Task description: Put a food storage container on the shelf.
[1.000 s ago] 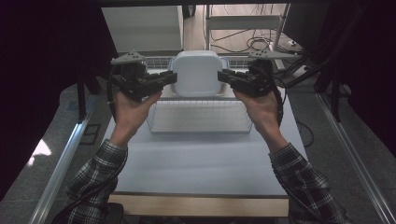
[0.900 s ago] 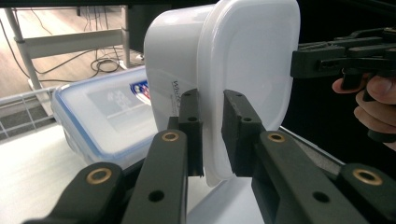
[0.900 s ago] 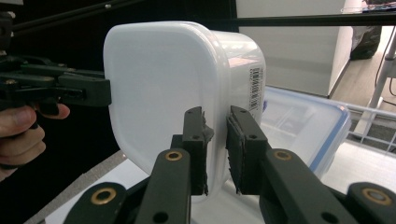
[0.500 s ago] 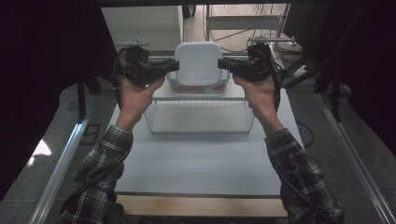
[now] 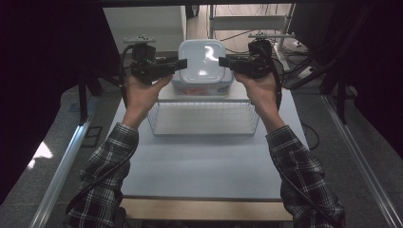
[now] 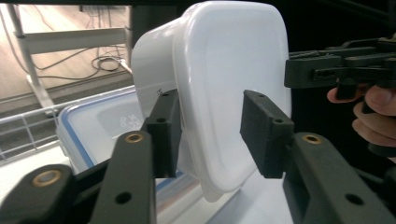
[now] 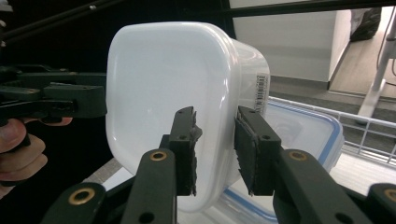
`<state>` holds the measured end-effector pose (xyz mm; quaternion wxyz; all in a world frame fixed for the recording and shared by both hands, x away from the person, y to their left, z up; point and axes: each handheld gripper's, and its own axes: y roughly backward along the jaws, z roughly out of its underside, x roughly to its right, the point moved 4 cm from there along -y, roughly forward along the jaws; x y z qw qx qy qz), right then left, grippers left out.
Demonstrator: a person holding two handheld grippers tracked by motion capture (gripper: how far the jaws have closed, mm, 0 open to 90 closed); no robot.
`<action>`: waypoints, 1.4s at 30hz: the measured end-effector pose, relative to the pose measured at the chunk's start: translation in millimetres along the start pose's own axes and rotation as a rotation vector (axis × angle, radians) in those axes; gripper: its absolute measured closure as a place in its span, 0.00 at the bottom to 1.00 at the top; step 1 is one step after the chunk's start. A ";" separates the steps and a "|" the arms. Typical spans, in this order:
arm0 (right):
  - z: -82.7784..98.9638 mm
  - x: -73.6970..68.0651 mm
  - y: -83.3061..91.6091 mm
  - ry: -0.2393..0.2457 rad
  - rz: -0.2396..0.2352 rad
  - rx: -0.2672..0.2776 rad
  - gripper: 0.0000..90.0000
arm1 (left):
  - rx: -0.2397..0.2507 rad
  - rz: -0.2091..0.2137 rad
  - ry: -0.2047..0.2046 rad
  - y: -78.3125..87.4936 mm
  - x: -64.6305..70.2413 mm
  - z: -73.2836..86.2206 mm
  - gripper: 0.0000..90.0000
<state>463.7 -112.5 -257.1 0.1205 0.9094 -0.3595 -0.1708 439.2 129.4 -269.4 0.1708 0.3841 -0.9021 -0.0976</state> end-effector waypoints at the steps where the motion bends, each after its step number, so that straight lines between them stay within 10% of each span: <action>1: -0.5 -0.1 -1.3 -0.002 0.005 -0.002 0.75 | -0.001 -0.009 -0.001 -1.2 -0.4 -0.6 0.63; 42: -9.9 17.4 -29.2 0.000 0.117 0.004 0.52 | -0.012 -0.158 0.043 -33.9 -26.0 -12.7 0.37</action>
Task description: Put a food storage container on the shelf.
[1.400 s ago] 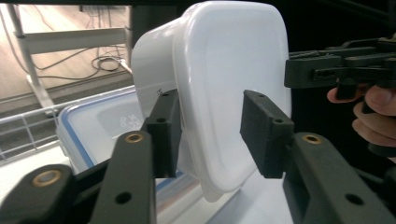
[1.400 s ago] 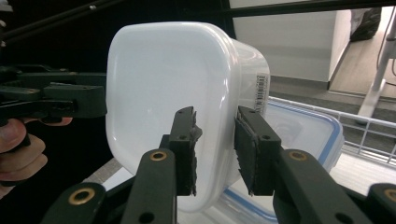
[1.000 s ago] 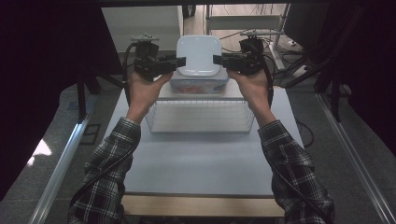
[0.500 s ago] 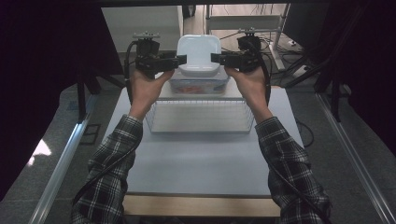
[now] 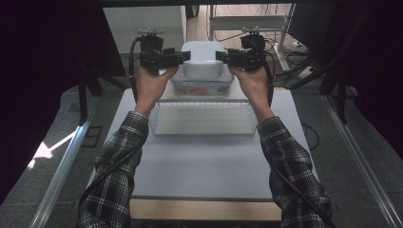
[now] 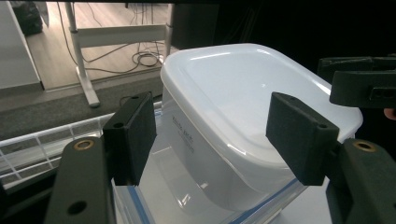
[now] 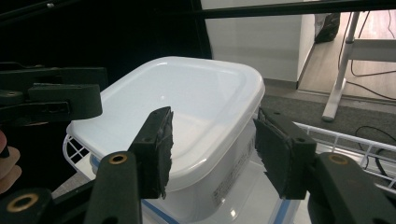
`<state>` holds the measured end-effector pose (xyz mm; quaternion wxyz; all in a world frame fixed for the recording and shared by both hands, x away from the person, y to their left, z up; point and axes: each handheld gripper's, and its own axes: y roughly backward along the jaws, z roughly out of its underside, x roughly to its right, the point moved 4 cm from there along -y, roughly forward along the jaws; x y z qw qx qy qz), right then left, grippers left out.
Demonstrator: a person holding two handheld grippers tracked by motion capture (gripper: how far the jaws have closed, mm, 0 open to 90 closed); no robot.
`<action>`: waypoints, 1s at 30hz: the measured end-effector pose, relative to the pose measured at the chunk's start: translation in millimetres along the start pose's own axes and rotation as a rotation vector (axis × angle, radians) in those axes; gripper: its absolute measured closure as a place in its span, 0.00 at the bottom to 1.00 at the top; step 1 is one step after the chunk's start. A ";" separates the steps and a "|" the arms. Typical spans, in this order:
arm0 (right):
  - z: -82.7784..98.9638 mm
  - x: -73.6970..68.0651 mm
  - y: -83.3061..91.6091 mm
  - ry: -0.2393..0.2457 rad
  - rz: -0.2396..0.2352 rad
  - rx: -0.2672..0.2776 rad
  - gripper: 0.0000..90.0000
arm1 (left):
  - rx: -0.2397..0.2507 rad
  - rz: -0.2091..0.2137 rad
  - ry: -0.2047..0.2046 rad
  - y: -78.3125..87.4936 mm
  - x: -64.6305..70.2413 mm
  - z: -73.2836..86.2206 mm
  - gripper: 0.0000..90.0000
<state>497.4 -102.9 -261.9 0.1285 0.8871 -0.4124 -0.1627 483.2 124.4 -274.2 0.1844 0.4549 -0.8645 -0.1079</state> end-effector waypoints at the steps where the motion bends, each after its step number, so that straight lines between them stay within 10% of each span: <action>1: -0.1 0.8 0.0 -0.001 -0.001 -0.002 0.52 | 0.000 -0.002 -0.003 0.0 -0.8 -0.2 0.36; 30: 41.6 3.1 28.9 0.109 -0.147 -0.019 0.18 | -0.054 0.104 -0.155 21.1 17.7 35.2 0.06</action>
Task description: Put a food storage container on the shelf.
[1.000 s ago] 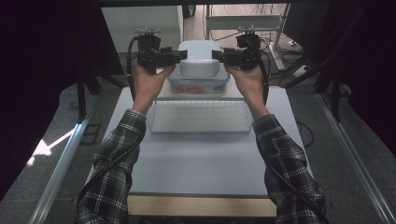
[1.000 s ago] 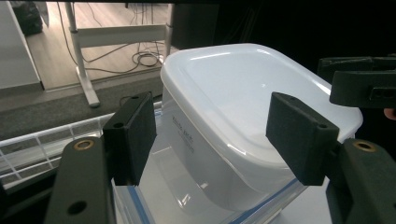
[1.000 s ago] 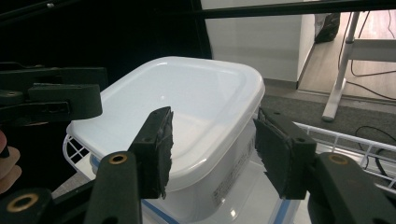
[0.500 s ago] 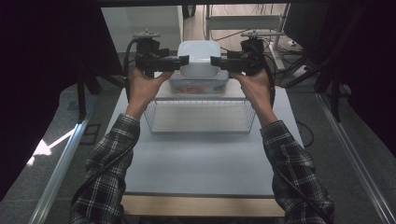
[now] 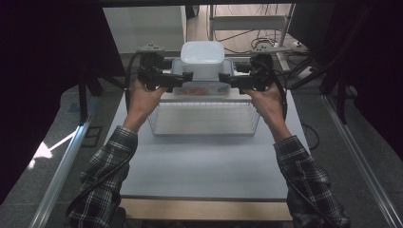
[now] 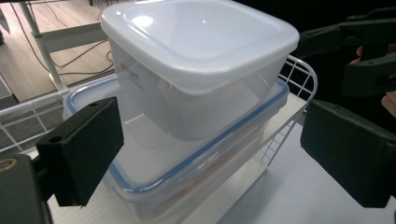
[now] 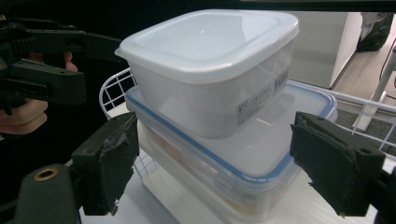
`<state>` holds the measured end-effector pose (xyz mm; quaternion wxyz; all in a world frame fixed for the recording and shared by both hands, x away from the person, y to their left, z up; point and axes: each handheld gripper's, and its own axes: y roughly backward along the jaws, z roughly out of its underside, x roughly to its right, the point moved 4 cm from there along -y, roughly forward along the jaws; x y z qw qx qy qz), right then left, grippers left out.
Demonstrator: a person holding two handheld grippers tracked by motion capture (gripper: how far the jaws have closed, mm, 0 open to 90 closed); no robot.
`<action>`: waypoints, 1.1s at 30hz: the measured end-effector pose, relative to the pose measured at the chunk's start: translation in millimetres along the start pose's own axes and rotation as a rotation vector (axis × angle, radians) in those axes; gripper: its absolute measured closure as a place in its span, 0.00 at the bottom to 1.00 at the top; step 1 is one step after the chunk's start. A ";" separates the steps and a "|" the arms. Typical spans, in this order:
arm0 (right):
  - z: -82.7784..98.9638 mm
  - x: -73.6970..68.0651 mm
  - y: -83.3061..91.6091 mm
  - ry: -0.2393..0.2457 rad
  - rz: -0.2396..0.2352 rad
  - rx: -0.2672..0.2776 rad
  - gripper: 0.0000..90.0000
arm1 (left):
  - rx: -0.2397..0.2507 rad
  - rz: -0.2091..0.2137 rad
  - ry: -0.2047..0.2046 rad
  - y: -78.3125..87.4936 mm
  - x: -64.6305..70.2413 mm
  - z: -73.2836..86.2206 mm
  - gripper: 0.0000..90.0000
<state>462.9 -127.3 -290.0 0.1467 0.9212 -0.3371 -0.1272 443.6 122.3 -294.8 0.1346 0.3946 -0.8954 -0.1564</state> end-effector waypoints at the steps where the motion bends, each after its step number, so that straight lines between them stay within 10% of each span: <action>1: 1.5 0.3 0.8 -0.001 -0.003 0.001 0.18 | -0.004 0.000 -0.011 0.4 1.0 2.0 0.06; 33: 39.7 -16.2 12.4 0.042 -0.060 -0.042 0.09 | -0.025 0.036 -0.099 20.4 20.2 53.1 0.04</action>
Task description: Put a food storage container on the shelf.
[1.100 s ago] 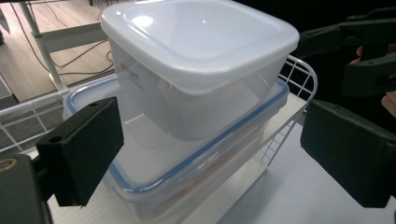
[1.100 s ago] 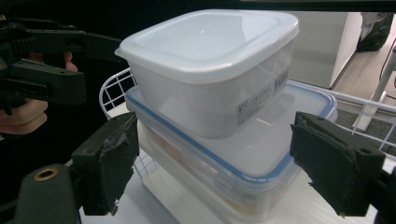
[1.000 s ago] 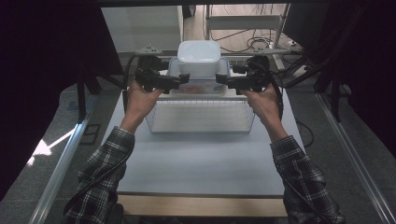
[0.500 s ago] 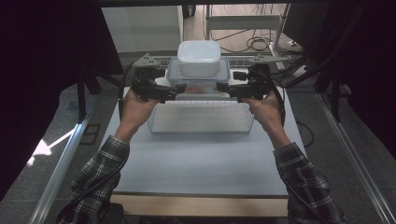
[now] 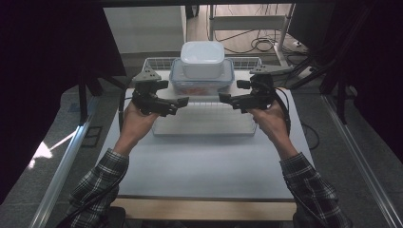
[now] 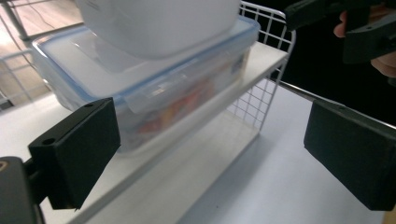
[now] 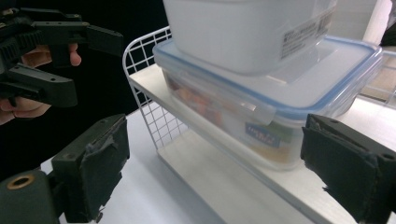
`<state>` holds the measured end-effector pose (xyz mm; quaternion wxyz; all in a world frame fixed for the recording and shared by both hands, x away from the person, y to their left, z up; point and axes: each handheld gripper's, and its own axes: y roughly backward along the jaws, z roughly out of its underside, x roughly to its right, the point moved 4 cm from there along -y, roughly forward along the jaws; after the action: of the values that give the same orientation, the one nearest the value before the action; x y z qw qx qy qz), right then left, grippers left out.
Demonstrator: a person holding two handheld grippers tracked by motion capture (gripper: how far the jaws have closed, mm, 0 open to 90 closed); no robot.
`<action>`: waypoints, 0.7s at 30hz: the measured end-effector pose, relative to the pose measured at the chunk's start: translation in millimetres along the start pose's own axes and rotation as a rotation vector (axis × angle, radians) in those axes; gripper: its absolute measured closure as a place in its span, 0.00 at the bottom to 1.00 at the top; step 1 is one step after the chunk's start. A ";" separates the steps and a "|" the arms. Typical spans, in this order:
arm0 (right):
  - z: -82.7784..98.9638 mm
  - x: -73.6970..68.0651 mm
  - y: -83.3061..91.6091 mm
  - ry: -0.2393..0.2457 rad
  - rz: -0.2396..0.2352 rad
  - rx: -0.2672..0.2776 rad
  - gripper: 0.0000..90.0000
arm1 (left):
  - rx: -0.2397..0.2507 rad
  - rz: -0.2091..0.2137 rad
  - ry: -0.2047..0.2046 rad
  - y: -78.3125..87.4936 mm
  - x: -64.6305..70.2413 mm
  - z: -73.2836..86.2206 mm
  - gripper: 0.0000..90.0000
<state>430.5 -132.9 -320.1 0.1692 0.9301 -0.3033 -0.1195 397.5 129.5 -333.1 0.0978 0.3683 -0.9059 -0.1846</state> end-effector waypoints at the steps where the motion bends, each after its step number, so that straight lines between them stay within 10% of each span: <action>1: 1.9 -0.8 -0.2 0.003 0.000 0.000 0.09 | -0.001 0.000 -0.003 -0.1 0.9 1.3 0.03; 21: 31.0 -15.3 2.8 0.090 -0.007 -0.026 0.03 | -0.005 0.043 0.000 4.7 15.6 30.9 0.03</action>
<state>406.9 -133.3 -345.5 0.1946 0.9333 -0.2904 -0.0821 373.8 129.7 -358.7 0.1028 0.3485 -0.9132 -0.1846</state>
